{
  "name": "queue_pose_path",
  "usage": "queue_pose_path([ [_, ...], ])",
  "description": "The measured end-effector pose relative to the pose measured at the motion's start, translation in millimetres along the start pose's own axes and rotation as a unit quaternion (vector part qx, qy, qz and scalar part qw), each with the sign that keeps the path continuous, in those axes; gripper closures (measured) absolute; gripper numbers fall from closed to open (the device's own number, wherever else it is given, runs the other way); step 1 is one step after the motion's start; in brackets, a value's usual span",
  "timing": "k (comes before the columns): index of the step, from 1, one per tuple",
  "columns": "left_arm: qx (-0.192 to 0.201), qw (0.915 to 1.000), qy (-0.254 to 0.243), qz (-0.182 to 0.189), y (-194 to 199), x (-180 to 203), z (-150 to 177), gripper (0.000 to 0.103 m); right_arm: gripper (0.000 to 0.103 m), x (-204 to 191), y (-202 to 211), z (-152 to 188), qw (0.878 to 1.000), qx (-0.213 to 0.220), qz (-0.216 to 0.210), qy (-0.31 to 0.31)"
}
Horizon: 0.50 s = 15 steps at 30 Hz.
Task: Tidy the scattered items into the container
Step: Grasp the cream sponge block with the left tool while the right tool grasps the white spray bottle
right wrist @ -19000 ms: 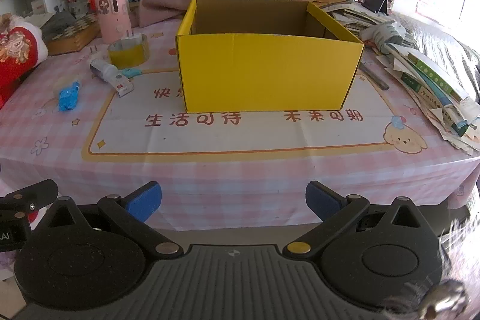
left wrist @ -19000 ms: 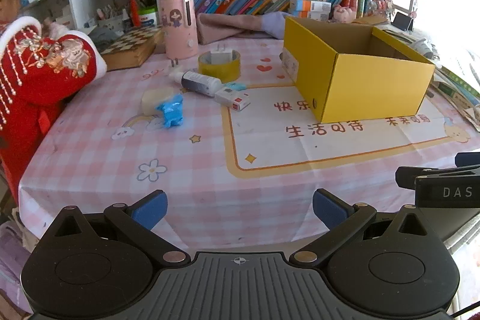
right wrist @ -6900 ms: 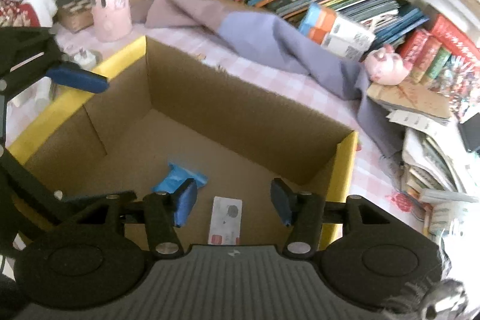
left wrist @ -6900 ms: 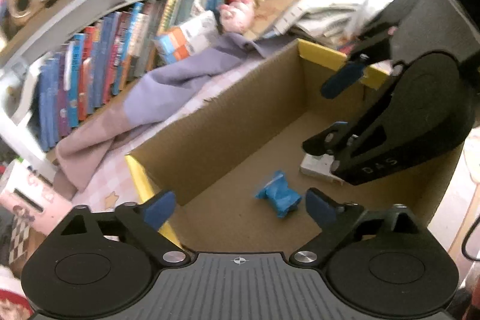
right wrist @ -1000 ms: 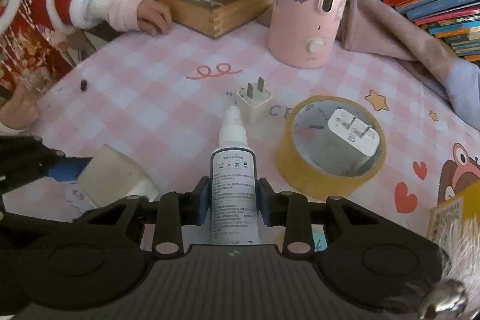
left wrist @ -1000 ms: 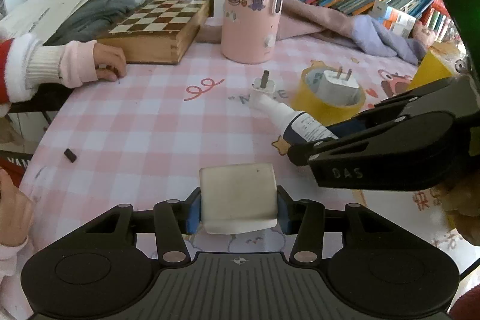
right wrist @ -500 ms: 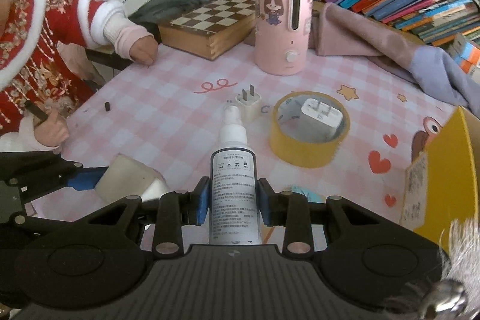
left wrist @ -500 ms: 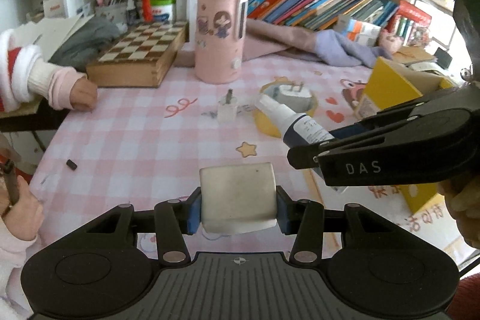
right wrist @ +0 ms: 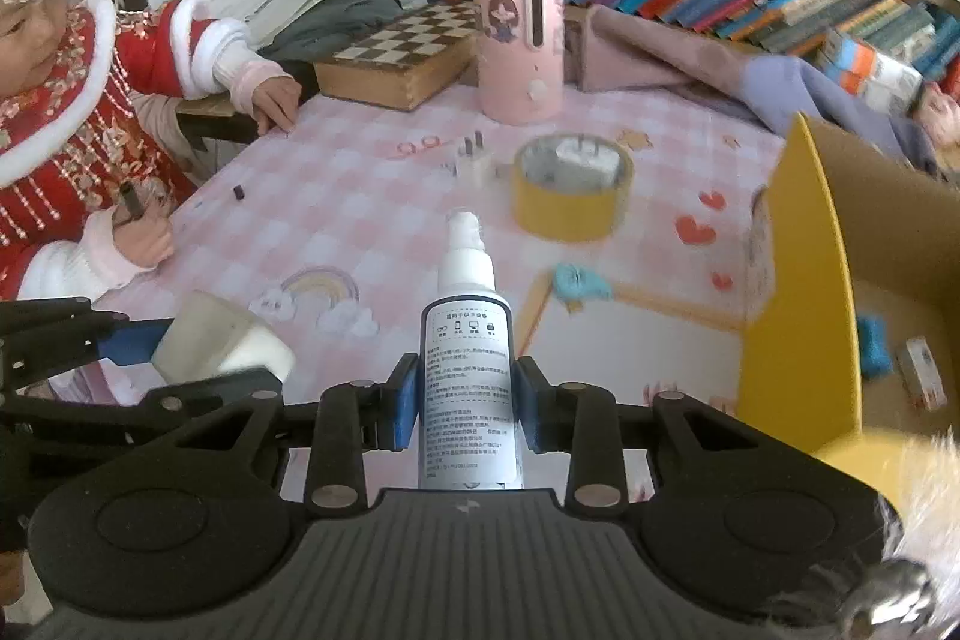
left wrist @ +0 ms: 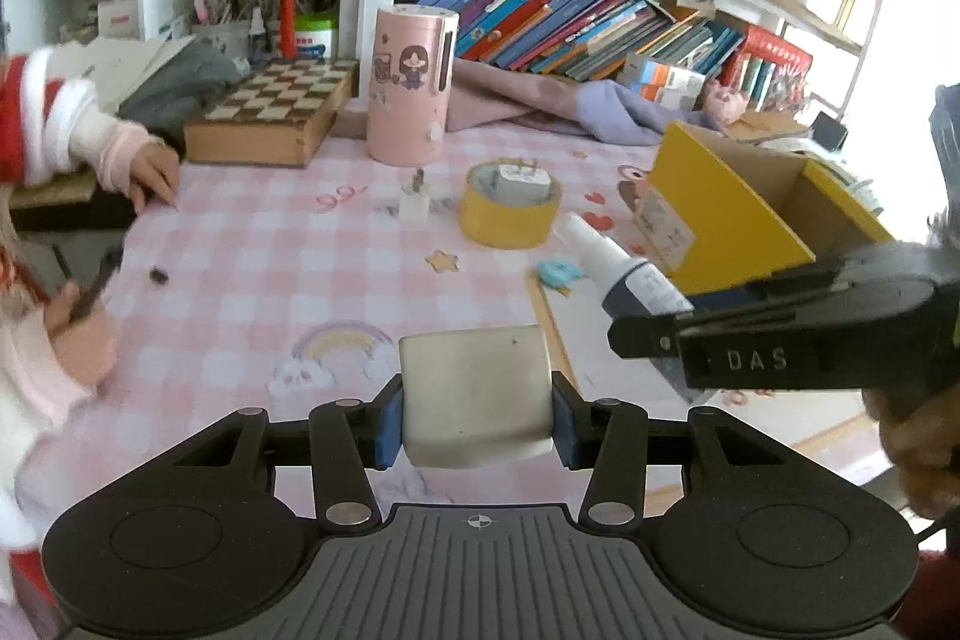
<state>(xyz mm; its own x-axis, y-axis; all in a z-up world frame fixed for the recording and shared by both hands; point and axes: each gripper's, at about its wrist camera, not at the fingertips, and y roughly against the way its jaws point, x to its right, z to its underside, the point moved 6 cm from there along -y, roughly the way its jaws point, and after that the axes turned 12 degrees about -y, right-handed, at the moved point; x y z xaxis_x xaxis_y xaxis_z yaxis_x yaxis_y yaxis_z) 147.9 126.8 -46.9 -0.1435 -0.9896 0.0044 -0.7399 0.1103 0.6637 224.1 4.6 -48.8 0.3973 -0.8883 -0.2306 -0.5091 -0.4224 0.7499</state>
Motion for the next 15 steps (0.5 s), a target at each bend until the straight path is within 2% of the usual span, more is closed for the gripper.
queue_pose_path([
  [15,0.001,0.9980,-0.044,0.046,42.6,45.9,40.6,0.058,0.072,5.7,56.9,79.5,0.998,0.003,0.038,-0.040],
])
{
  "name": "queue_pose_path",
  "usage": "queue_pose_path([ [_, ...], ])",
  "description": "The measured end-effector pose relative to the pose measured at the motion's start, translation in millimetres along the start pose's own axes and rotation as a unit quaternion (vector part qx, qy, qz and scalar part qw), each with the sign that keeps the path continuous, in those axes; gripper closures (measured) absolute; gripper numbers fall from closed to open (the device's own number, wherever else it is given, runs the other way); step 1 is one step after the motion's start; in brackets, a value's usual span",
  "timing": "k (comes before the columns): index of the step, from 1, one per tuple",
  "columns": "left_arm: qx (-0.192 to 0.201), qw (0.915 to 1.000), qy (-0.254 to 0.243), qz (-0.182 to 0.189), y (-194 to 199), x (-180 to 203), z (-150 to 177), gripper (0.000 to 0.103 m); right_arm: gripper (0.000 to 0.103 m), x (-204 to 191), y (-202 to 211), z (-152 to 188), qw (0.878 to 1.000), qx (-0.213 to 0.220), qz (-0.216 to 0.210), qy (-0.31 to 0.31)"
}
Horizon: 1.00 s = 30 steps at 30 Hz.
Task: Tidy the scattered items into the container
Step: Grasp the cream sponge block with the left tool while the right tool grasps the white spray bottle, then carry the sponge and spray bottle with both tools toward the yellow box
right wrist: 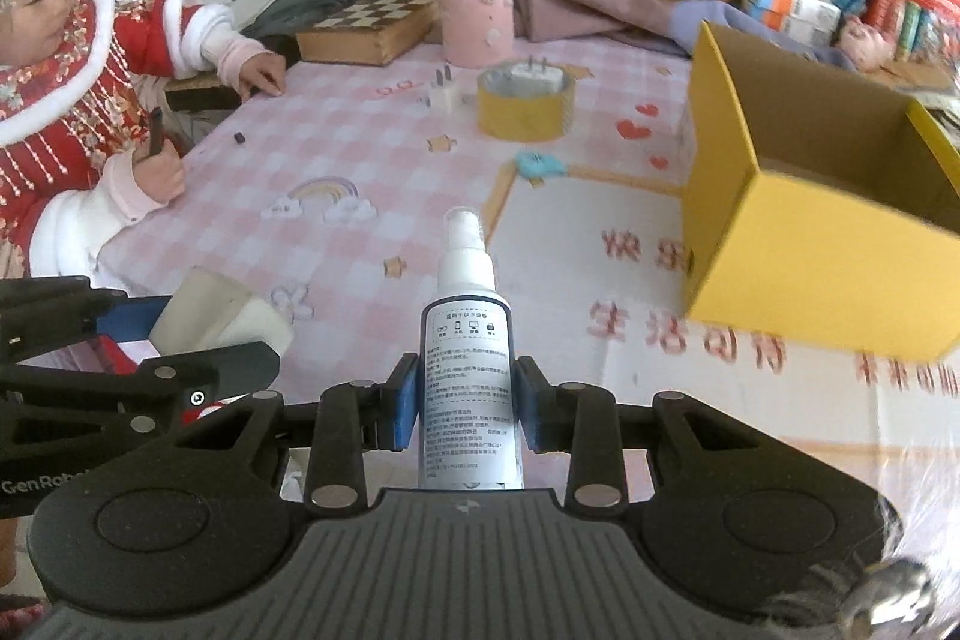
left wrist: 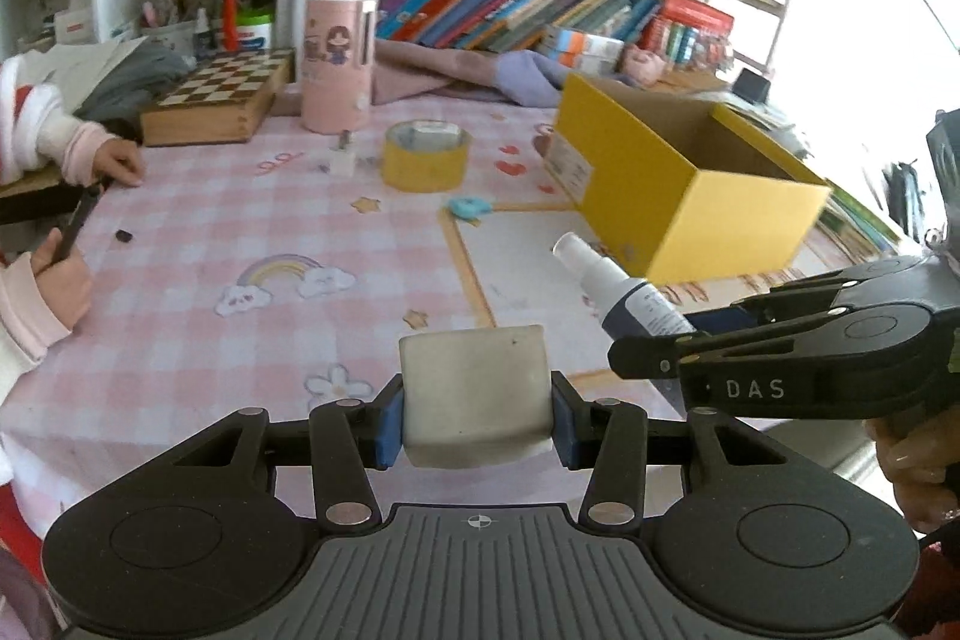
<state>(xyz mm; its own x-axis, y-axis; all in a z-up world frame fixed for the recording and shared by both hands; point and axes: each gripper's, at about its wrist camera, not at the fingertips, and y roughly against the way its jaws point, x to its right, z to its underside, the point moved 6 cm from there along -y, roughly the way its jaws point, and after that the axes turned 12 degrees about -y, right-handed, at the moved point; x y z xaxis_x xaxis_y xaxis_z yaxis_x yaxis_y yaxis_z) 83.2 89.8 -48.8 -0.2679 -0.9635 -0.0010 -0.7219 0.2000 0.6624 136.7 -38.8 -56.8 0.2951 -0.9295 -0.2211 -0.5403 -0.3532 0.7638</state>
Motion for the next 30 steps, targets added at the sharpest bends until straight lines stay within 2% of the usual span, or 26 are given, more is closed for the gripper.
queue_pose_path([
  [6,0.003,0.9997,-0.018,0.015,9.2,14.7,4.3,0.058,0.072,7.2,14.7,16.9,1.000,0.003,0.016,-0.022],
  [19,-0.012,0.9965,-0.047,0.068,2.9,48.7,13.7,0.058,0.072,34.5,33.6,47.0,0.996,-0.001,0.058,-0.069],
  [30,-0.015,0.9919,-0.074,0.102,-7.7,73.9,5.9,0.058,0.072,61.5,50.1,55.9,0.990,0.003,0.087,-0.110],
])
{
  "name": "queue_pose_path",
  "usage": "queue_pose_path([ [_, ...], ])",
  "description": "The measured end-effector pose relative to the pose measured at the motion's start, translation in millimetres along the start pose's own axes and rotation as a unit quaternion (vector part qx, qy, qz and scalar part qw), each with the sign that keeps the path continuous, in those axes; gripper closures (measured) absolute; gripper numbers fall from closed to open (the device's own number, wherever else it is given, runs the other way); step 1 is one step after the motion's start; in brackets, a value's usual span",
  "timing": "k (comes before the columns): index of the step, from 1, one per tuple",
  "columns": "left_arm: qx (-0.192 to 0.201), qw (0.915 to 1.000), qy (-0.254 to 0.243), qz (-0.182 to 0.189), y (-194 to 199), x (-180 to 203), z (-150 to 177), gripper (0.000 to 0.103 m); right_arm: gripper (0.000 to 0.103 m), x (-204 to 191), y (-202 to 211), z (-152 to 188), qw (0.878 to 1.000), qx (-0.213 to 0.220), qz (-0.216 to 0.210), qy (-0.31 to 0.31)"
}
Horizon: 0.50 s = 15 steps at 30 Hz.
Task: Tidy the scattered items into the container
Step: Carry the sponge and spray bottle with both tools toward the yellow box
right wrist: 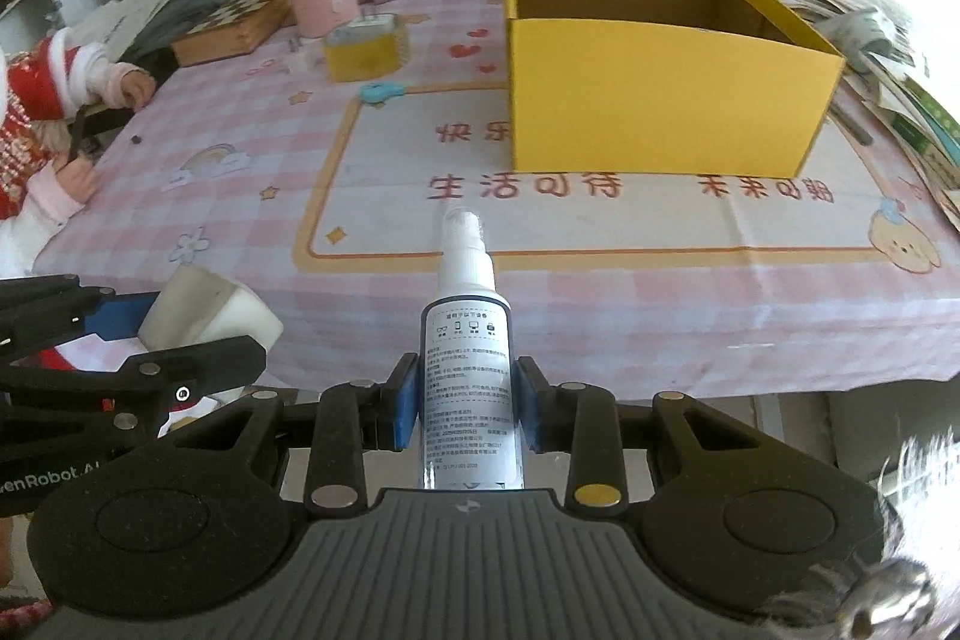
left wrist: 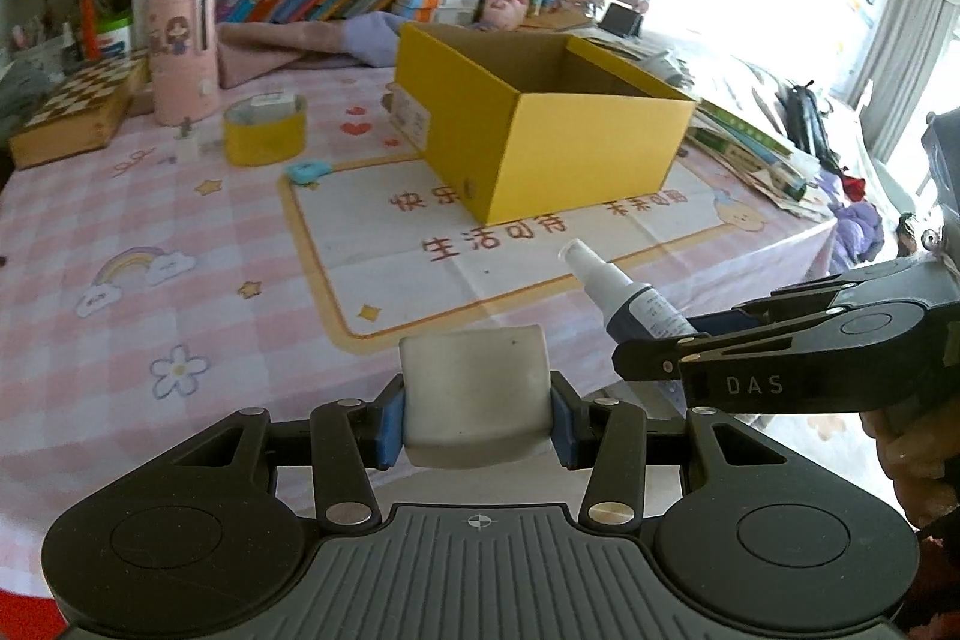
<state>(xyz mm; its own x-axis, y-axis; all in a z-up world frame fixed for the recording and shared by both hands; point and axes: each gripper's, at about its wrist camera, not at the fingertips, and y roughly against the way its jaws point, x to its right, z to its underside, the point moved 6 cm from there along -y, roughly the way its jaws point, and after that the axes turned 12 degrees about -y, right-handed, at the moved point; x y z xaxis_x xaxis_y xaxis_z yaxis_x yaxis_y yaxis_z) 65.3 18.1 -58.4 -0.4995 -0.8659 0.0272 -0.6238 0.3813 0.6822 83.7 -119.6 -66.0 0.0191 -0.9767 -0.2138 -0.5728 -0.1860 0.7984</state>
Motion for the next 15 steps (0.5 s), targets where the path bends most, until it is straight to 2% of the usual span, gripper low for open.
queue_pose_path([
  [15,-0.006,0.9968,-0.059,0.054,-32.6,43.5,-27.0,0.059,0.072,57.7,13.8,-1.6,0.997,0.017,0.038,-0.063],
])
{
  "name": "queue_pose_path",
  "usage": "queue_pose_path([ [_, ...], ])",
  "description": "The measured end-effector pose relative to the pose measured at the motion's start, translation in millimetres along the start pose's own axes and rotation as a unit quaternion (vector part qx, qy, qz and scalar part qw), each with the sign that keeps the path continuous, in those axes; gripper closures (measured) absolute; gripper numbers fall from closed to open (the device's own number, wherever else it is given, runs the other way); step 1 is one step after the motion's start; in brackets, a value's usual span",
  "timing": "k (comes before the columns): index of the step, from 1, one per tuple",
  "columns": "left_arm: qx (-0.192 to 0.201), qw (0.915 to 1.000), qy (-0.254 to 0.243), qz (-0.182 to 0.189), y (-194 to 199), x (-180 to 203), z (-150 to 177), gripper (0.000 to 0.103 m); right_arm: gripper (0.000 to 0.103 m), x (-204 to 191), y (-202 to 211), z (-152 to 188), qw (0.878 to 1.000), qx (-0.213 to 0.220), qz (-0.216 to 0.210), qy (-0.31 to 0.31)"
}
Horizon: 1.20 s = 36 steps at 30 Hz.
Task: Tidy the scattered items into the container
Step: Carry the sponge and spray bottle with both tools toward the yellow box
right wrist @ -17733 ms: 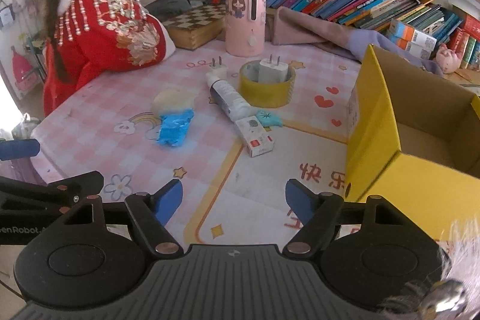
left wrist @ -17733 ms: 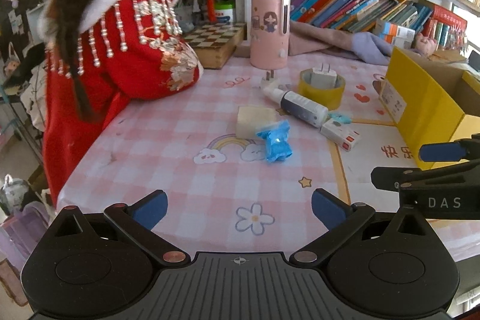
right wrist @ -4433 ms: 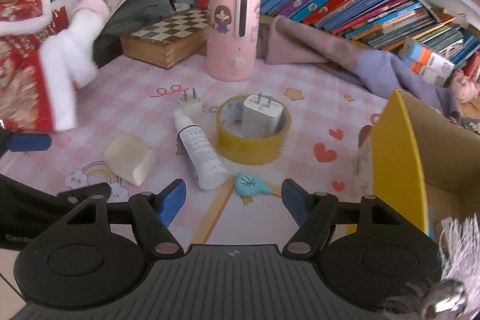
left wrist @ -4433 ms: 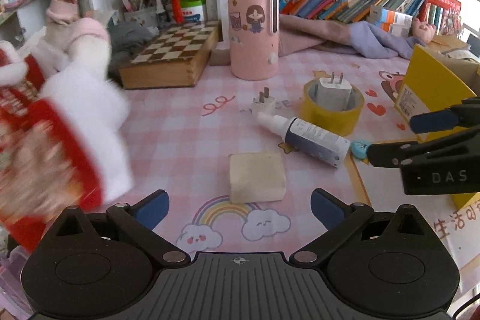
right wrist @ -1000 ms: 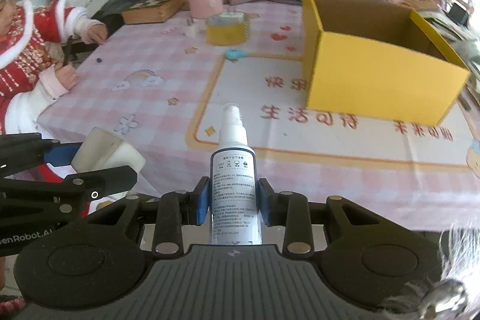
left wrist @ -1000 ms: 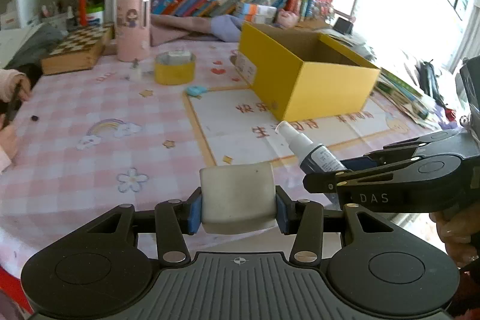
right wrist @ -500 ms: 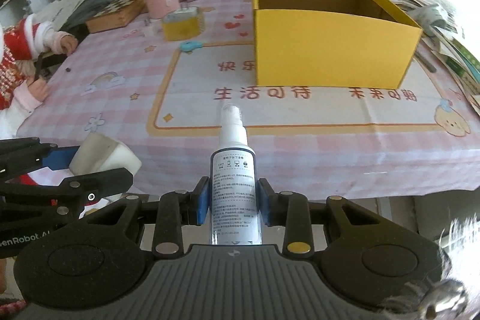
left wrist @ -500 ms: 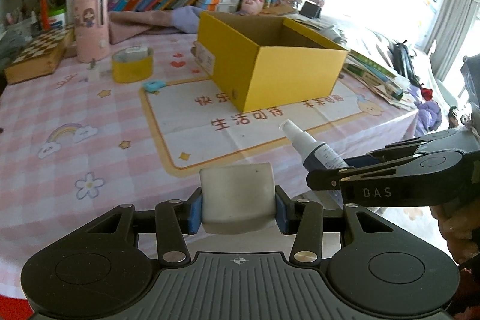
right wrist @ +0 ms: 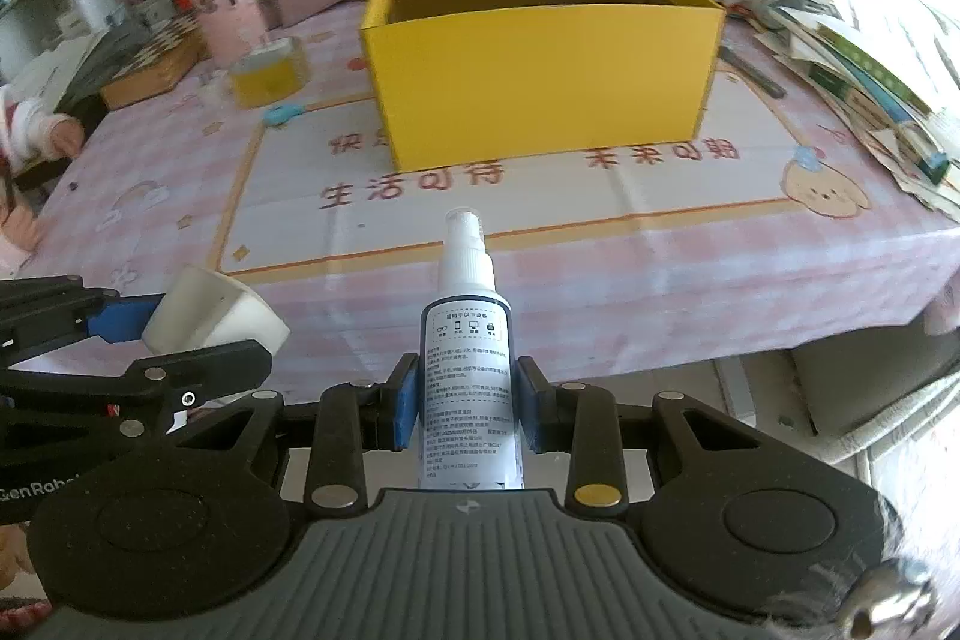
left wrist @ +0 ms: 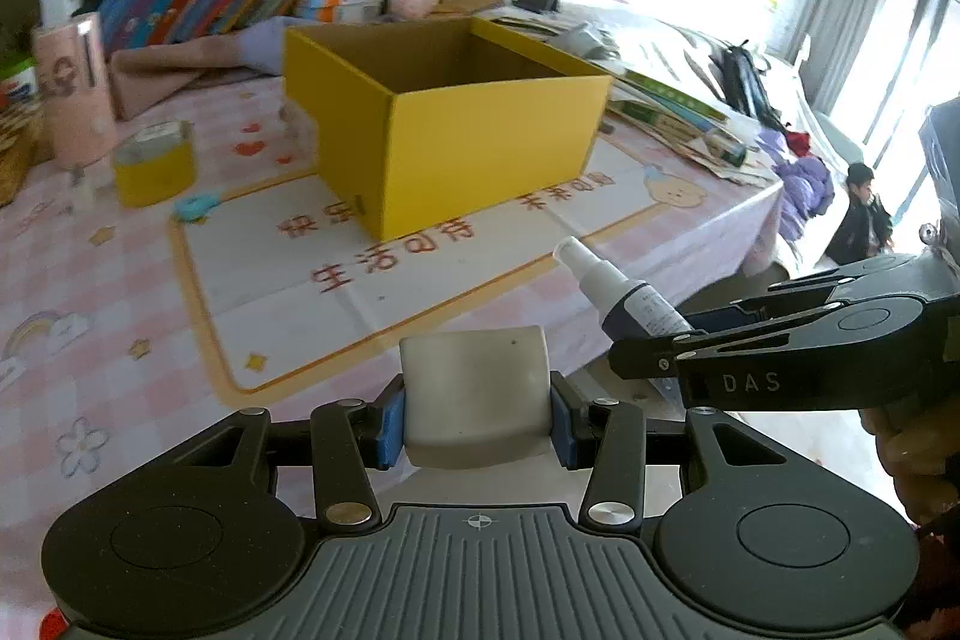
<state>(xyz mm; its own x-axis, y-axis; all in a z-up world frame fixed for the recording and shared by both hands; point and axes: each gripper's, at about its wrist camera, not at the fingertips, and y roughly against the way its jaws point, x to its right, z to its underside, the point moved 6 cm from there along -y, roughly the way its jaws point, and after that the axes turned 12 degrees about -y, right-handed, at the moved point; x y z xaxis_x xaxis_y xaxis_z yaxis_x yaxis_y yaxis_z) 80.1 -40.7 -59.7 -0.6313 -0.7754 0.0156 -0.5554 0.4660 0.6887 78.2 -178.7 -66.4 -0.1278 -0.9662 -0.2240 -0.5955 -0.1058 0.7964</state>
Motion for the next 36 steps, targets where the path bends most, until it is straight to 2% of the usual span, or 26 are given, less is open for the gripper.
queue_pose_path([
  [21,0.004,0.9991,-0.034,0.027,-32.6,23.6,-33.6,0.059,0.072,44.9,0.5,-21.2,0.999,0.011,0.022,-0.036],
  [36,0.015,0.9978,-0.056,0.031,-43.7,27.7,-53.1,0.059,0.072,55.3,-2.3,-38.7,0.998,0.026,0.023,-0.045],
])
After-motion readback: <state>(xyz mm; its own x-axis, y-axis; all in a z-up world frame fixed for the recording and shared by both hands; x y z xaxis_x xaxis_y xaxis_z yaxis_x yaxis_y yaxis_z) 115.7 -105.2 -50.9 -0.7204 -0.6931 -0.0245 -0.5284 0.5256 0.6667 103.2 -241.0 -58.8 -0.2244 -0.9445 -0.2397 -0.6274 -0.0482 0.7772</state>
